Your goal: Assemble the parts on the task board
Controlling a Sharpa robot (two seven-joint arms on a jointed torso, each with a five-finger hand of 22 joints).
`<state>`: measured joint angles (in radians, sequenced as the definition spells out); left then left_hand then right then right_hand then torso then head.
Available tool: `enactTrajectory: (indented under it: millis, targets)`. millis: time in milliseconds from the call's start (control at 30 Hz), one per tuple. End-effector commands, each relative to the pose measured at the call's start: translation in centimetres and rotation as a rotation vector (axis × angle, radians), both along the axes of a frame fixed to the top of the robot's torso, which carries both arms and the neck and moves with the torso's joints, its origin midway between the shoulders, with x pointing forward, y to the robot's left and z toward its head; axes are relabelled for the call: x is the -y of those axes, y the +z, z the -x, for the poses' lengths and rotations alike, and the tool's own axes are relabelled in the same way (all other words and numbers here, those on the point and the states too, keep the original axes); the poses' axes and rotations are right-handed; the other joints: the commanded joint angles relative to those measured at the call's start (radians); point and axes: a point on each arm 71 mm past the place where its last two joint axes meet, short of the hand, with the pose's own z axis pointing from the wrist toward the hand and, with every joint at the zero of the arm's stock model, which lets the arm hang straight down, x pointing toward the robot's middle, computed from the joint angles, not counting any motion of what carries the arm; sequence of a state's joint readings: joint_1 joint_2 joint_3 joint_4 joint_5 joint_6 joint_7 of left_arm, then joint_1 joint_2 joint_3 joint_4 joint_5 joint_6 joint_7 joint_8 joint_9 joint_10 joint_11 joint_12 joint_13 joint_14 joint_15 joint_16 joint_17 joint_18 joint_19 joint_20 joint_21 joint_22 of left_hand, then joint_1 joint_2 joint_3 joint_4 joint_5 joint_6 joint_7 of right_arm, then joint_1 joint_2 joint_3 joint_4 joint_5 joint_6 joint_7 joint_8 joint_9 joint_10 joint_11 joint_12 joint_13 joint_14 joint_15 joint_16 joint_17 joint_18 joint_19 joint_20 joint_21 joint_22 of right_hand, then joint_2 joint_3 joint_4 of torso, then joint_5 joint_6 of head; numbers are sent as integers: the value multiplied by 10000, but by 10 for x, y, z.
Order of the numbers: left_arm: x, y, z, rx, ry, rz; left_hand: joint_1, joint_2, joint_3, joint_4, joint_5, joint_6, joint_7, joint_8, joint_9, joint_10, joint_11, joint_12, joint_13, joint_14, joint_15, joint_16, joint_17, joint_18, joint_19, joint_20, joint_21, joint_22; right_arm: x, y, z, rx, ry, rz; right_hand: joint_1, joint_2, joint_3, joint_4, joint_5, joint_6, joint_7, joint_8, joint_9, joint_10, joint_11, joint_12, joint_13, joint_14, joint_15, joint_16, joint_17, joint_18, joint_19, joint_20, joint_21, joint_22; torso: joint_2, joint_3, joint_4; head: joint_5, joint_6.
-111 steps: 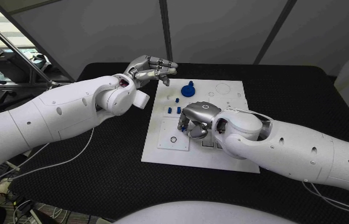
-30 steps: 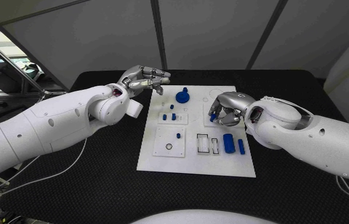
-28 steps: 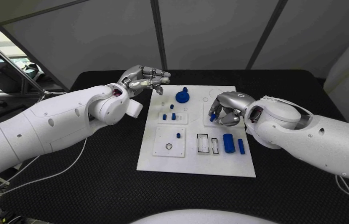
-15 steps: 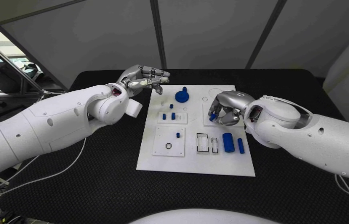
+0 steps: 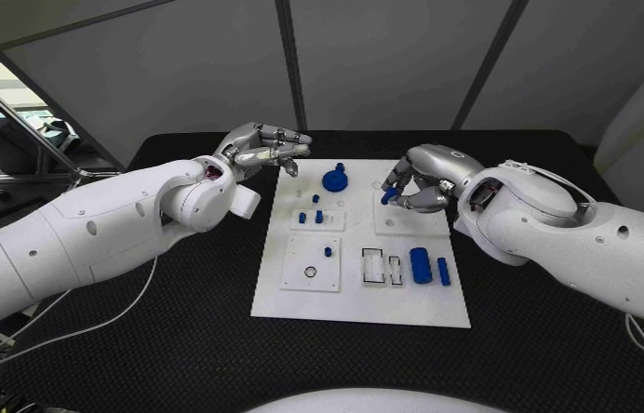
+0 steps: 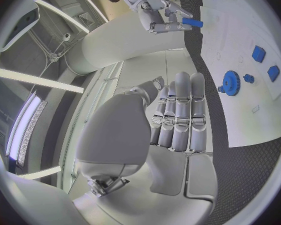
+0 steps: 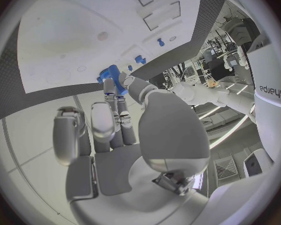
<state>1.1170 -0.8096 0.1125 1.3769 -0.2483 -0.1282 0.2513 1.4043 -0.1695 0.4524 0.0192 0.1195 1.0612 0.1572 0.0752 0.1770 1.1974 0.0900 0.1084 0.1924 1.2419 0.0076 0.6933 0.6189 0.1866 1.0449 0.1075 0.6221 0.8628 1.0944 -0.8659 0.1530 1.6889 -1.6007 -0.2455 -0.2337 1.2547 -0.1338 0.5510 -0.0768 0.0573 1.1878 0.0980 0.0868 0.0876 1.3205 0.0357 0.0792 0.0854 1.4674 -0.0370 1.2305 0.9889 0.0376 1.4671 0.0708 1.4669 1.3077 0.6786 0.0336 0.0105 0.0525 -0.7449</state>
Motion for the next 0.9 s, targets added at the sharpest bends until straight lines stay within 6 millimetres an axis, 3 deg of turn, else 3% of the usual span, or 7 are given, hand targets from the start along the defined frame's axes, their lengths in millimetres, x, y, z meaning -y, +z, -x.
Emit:
enactTrajectory:
  millis: [33,267,567,767,900]
  targets:
    - [2,1,0,-32,-120,76,-8,119,-50,-8,-42,-44,20,-33,17,-89,-1,36,11,-32,22,-50,-15,-49,17,68,-37,-12,-6,9,5,-44,77,-990,-99,13,1,53,-44,57,-6,-4,9,62,-3,-60,4,133,-70,57,21,-59,419,-48,37,1482,20,-9,10,21,-2]
    - [4,1,0,-27,-153,96,-8,119,-50,-8,-42,-44,20,-33,17,-89,-1,36,11,-32,22,-50,-15,-49,17,68,-37,-12,-43,12,18,-242,1070,-1515,-108,15,0,72,-42,50,-8,-17,7,58,-4,-77,1,131,-72,56,14,-56,413,-50,29,1472,23,-4,25,96,-62]
    - [9,0,-2,-5,-187,136,1,127,-47,-14,-37,-45,19,-34,18,-92,-2,37,16,-32,21,-57,-16,-47,18,68,-43,-14,-96,-25,45,-945,2758,-1208,-90,33,17,86,-39,20,-4,-49,0,39,-2,-108,-7,124,-75,49,-8,-51,404,-54,14,1457,16,-10,33,313,-135]
    - [10,0,-3,14,-193,154,-2,137,-46,-11,-35,-44,20,-35,19,-91,-1,39,19,-31,21,-62,-17,-47,19,69,-48,-16,-113,-44,52,-1254,3257,-923,-79,47,28,92,-38,4,2,-65,-3,23,3,-125,-12,118,-75,37,-33,-46,394,-56,-1,1440,23,-2,-3,527,-236]
    - [11,0,-3,35,-199,169,-2,139,-46,-11,-34,-44,20,-35,19,-91,-1,39,20,-31,22,-62,-17,-47,19,69,-49,-17,-118,-53,53,-1374,3393,-713,-79,47,28,93,-38,4,2,-65,-3,23,3,-125,-12,118,-75,37,-33,-46,394,-56,-1,1440,24,-11,2,577,-260]
